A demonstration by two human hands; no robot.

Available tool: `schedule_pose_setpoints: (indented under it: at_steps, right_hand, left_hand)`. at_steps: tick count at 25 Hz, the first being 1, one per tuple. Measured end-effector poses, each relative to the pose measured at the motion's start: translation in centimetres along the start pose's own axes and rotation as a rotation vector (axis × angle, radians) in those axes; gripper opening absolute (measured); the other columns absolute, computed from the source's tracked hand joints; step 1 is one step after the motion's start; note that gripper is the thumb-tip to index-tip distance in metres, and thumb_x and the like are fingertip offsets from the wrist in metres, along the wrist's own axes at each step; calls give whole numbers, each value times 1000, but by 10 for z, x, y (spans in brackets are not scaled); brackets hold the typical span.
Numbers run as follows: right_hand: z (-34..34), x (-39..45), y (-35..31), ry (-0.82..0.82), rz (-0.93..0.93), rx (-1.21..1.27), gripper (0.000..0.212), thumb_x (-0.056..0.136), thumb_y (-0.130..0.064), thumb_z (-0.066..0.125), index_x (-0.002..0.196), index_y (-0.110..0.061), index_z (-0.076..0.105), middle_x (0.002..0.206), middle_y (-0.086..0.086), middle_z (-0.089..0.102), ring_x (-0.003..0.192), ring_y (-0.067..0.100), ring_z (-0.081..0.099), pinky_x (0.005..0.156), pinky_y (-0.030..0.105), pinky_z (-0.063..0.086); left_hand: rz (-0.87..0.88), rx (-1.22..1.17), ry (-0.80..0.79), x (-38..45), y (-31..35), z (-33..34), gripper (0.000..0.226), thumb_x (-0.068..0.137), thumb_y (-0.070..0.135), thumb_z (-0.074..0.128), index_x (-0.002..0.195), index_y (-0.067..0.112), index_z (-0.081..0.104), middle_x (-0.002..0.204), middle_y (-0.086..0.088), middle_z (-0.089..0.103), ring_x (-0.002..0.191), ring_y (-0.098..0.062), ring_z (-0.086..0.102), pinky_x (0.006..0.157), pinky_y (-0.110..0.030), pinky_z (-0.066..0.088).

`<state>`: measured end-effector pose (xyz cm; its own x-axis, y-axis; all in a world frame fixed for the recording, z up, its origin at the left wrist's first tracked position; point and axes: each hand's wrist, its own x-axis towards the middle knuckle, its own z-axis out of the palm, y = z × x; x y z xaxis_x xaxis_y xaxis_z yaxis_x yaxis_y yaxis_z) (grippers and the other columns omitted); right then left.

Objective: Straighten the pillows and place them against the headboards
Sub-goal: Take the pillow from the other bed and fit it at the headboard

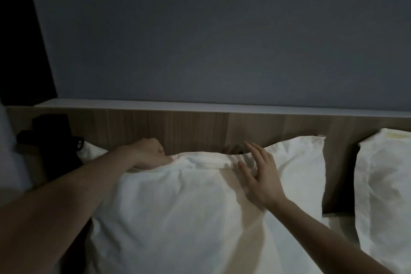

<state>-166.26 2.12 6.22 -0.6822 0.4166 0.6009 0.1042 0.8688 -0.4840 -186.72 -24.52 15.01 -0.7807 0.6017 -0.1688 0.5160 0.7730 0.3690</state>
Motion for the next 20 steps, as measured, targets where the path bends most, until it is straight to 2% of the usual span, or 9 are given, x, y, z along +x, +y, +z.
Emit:
schedule_pose_setpoints:
  at_steps: [2,5,6,9,11,13,15,17,20]
  right_hand:
    - [3,8,-6,-19,-24,2,53,101,-49,54,150,-31,47,155,-12,46,142,12,41,118,39,37]
    - [7,18,-16,-13,-50,8,50,99,-47,58,145,-32,52,150,-12,51,135,13,46,114,39,41]
    - [9,21,-21,-3,-55,18,47,98,-46,59,143,-33,53,148,-13,53,133,11,47,113,39,43]
    - [17,22,-32,-13,-87,49,44,98,-43,62,140,-32,54,144,-12,54,130,9,47,111,39,45]
    - [23,18,-35,-39,-114,47,47,97,-43,63,141,-31,54,146,-12,53,134,9,46,114,38,42]
    - [26,13,-34,-48,-124,39,49,96,-43,64,143,-30,55,149,-13,51,137,8,45,117,37,40]
    - [28,5,-33,-71,-90,34,53,97,-44,62,147,-31,51,154,-13,47,142,7,41,120,35,37]
    - [30,-8,-33,-71,-44,36,56,99,-47,60,151,-31,48,158,-13,43,146,7,37,122,36,34]
    - [38,-47,-35,-26,-14,78,57,98,-47,61,150,-27,51,159,-14,42,151,8,33,125,39,30]
  left_hand:
    - [72,-1,105,2,0,-4,25,89,43,70,94,21,81,99,2,77,94,-17,71,86,-33,57]
    - [153,91,574,4,5,-6,17,92,40,67,89,25,75,97,2,73,93,-27,71,82,-36,56]
    - [162,109,656,4,8,-3,15,95,37,65,90,25,72,101,1,68,94,-30,69,82,-38,54]
    - [217,11,752,-3,14,20,8,96,23,64,101,19,60,116,-4,51,89,-32,65,73,-40,49]
    - [277,27,832,-13,9,39,31,87,19,74,112,19,56,130,-4,45,91,-26,65,72,-36,52]
    - [328,164,819,-23,-6,58,44,86,31,71,126,22,55,144,-2,44,113,-23,60,94,-37,52]
    - [294,347,694,-31,-23,74,54,92,52,49,139,26,55,154,-1,46,136,-23,50,116,-39,34]
    - [230,384,635,-37,-42,83,64,94,61,34,143,26,56,158,-3,47,145,-25,44,120,-38,19]
    - [262,330,624,-62,-55,88,66,95,62,36,146,25,55,163,-2,41,151,-24,38,123,-39,15]
